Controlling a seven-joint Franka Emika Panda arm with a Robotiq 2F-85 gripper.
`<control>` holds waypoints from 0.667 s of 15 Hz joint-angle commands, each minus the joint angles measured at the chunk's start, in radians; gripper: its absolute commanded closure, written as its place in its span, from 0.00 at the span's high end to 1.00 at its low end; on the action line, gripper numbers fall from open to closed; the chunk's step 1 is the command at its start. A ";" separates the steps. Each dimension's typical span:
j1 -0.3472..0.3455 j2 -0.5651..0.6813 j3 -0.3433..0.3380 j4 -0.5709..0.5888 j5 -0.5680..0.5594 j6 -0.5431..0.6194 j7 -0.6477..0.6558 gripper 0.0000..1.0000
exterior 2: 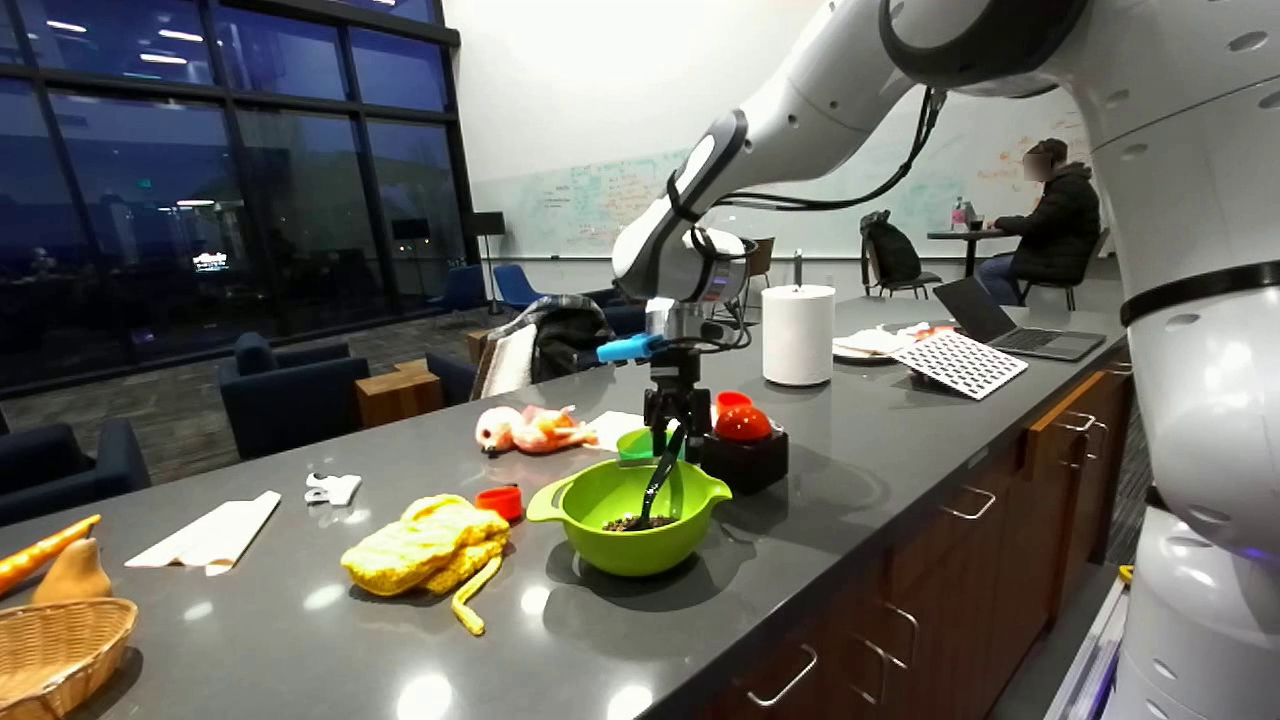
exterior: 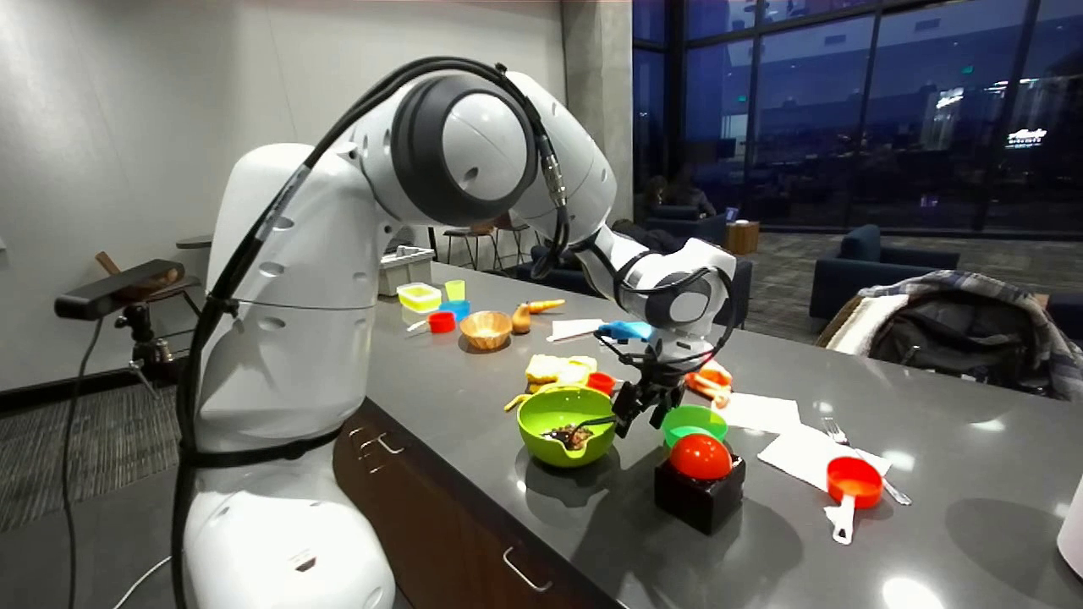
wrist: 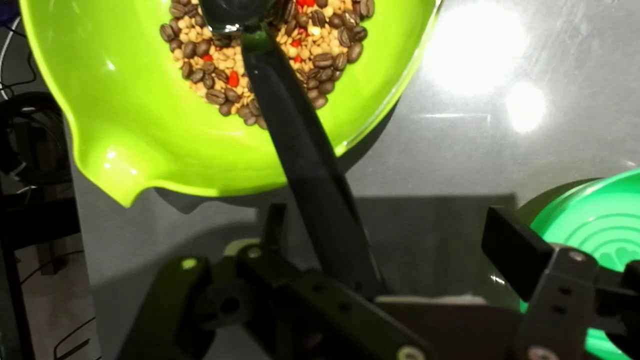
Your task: Use the black ladle to stir the contents in the light green bowl.
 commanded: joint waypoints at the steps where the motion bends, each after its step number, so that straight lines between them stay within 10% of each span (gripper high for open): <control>1: 0.029 -0.109 -0.006 -0.093 -0.054 0.023 0.082 1.00; 10: 0.041 -0.128 0.019 -0.101 -0.181 0.025 0.184 1.00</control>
